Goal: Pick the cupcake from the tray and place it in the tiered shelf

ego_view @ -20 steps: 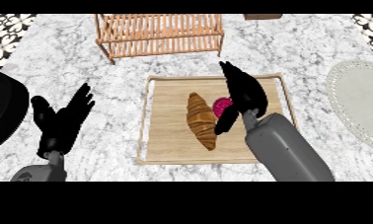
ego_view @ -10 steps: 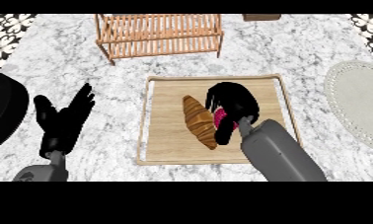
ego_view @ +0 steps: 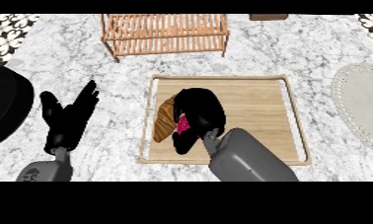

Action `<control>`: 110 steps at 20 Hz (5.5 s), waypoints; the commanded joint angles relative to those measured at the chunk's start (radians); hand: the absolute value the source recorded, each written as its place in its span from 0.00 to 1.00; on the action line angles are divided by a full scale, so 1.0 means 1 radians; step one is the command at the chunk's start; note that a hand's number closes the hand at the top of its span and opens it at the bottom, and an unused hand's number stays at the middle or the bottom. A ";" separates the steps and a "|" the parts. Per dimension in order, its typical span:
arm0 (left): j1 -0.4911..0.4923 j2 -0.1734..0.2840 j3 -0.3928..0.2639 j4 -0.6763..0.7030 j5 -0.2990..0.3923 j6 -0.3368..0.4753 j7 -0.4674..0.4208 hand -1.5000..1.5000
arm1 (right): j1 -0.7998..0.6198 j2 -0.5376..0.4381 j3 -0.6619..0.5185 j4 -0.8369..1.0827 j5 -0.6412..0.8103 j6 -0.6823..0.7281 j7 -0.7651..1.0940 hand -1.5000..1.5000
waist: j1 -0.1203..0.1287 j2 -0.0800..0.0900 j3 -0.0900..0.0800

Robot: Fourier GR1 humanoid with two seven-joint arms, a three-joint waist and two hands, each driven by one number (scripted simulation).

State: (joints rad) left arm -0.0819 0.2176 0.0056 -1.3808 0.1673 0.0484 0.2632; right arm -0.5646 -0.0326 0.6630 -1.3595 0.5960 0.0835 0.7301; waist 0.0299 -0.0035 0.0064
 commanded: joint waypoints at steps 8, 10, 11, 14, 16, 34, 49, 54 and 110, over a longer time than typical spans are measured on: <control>-0.021 -0.004 -0.020 0.038 0.002 -0.026 0.054 0.50 | -0.441 0.032 0.217 -0.061 -0.096 -0.394 0.407 1.00 | 0.044 -0.002 -0.008; -0.018 -0.006 -0.007 0.068 0.001 -0.018 0.036 0.50 | -0.572 0.032 0.158 -0.075 -0.083 -0.362 0.489 1.00 | 0.027 -0.005 -0.009; -0.024 -0.007 -0.007 0.071 -0.001 -0.017 0.034 0.50 | -0.616 0.032 0.157 -0.074 -0.068 -0.377 0.517 1.00 | 0.023 -0.005 -0.010; -0.013 -0.002 0.009 0.076 0.009 -0.017 0.040 0.50 | -0.725 0.032 0.080 -0.061 -0.059 -0.344 0.588 1.00 | 0.004 -0.006 -0.009; 0.021 -0.001 0.009 0.036 0.012 -0.020 0.030 0.50 | -0.802 0.032 0.031 -0.035 -0.062 -0.313 0.628 1.00 | 0.007 -0.009 -0.009; 0.018 0.018 0.034 0.012 0.017 -0.034 0.060 0.50 | -1.186 -0.017 -0.378 0.488 -0.091 -0.267 0.385 1.00 | -0.006 0.007 -0.008; 0.013 -0.028 0.007 0.022 -0.019 -0.016 0.036 0.50 | -1.212 -0.083 -0.471 0.859 -0.104 -0.183 -0.015 1.00 | 0.008 0.019 -0.009; -0.006 0.009 0.040 0.067 -0.007 -0.056 0.012 0.50 | -1.232 -0.050 -0.489 0.953 -0.073 -0.261 -0.049 1.00 | 0.010 0.021 -0.010; 0.045 -0.036 0.052 0.009 -0.027 -0.027 0.060 0.50 | -1.094 -0.374 -0.942 0.908 -0.312 -0.748 -0.265 0.00 | -0.043 -0.001 -0.006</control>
State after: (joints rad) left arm -0.0498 0.1947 0.0613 -1.4172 0.1424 0.0152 0.2956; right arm -1.7115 -0.3379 -0.2510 -0.3919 0.3203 -0.7232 0.4641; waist 0.0043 -0.0042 0.0059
